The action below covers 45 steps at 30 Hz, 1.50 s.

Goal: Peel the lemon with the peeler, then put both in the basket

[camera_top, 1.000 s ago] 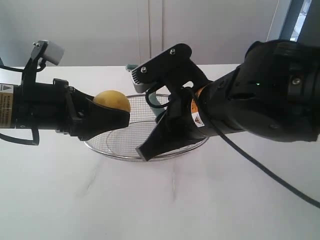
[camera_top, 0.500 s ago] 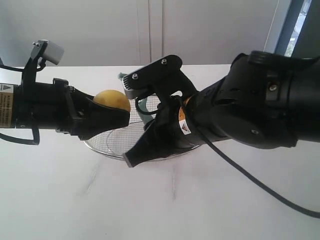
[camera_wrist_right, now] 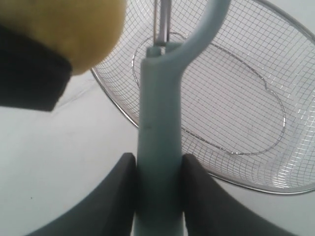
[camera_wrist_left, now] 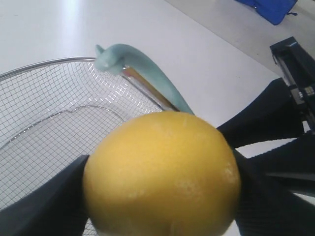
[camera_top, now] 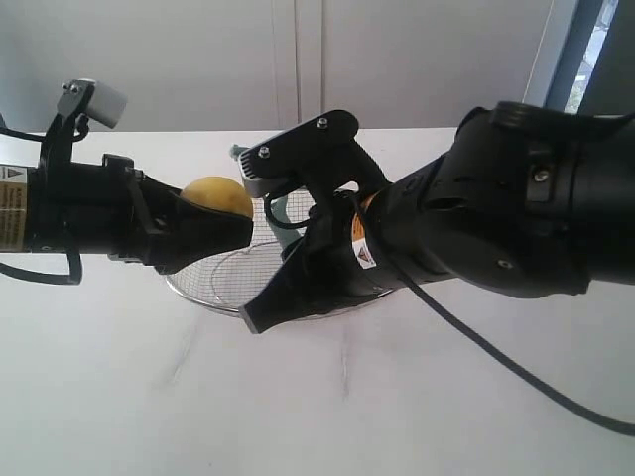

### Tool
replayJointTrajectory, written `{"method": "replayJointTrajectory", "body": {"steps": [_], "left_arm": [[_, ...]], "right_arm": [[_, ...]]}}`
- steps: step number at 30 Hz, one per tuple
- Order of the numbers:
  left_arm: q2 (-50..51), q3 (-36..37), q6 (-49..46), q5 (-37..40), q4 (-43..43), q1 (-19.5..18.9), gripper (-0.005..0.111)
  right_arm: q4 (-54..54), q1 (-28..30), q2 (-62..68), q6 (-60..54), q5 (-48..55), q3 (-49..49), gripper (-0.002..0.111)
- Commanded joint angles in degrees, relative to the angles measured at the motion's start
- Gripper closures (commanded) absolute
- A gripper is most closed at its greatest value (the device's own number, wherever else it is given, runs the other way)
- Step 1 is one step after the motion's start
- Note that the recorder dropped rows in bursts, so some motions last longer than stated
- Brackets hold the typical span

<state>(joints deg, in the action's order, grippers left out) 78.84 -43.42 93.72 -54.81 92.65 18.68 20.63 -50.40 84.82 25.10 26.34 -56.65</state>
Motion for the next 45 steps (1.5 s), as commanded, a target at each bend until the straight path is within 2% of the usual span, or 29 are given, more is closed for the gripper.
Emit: {"method": "replayJointTrajectory", "body": {"steps": [1,10,17,26,32,37,41,45], "left_arm": [[-0.42,-0.03,0.10,0.92,-0.75,-0.02,0.107],[-0.42,-0.03,0.10,2.40,-2.06,-0.02,0.107],[-0.42,-0.03,0.10,2.82,-2.06,-0.02,0.107],[-0.42,-0.03,0.10,2.82,-2.06,-0.02,0.107],[-0.42,-0.03,0.10,0.82,-2.06,-0.02,0.107],[-0.42,-0.03,-2.50,-5.59,-2.06,-0.02,0.107],[-0.42,-0.03,-5.32,-11.58,-2.19,-0.02,0.107],[-0.42,-0.03,-5.56,-13.65,-2.19,-0.02,0.107]], "right_arm": [[-0.07,-0.24,-0.95,0.41,-0.76,0.18,0.108],[-0.21,-0.38,-2.41,0.40,-0.76,0.18,0.108],[-1.12,-0.52,-10.40,0.40,-0.14,0.18,0.108],[-2.59,-0.52,-27.24,0.40,5.82,0.18,0.108],[1.11,-0.52,-36.48,-0.51,15.21,0.18,0.108],[9.41,-0.52,-35.57,6.51,23.88,0.18,0.108],[12.35,-0.52,-31.50,6.75,22.12,1.77,0.108],[12.87,-0.42,-25.28,7.17,18.28,3.06,0.108]]}}
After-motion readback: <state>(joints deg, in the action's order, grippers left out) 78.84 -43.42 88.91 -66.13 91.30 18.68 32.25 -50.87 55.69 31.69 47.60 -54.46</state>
